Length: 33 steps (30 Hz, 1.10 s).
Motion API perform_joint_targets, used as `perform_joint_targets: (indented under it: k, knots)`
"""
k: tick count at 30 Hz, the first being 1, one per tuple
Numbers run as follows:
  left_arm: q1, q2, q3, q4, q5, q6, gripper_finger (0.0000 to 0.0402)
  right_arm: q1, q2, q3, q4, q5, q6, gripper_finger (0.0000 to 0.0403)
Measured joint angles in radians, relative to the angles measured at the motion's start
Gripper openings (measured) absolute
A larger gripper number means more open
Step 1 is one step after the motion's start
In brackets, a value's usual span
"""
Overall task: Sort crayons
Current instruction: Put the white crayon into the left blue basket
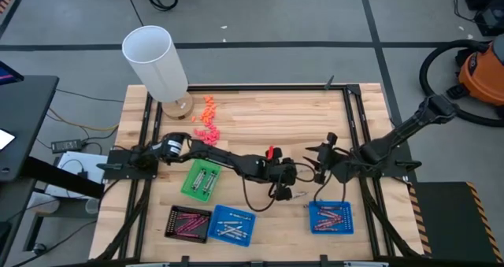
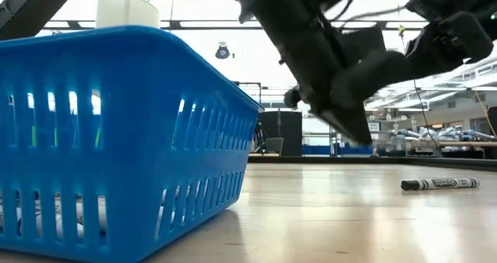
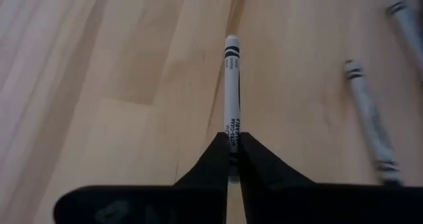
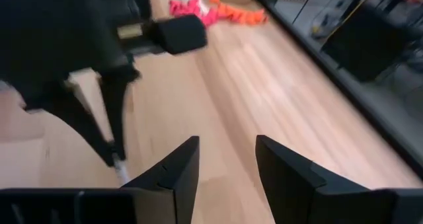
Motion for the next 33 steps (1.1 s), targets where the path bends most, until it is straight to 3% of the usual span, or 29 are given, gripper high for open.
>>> perform_joint_targets:
  k: [8,26,33]
  knots:
    - [-0.030,-0.078,0.002,-0.154,0.006,-0.075,0.0013,0.087,-0.019,0.000,-0.004,0.135,-0.003,0.0159]
    - [-0.189,-0.199,0.006,-0.512,0.004,-0.335,0.0014,0.105,-0.013,0.000,0.013,0.126,0.005,0.0159]
    - [-0.237,-0.226,0.006,-0.561,0.026,-0.399,0.0014,0.105,-0.013,0.000,0.014,0.124,0.005,0.0159]
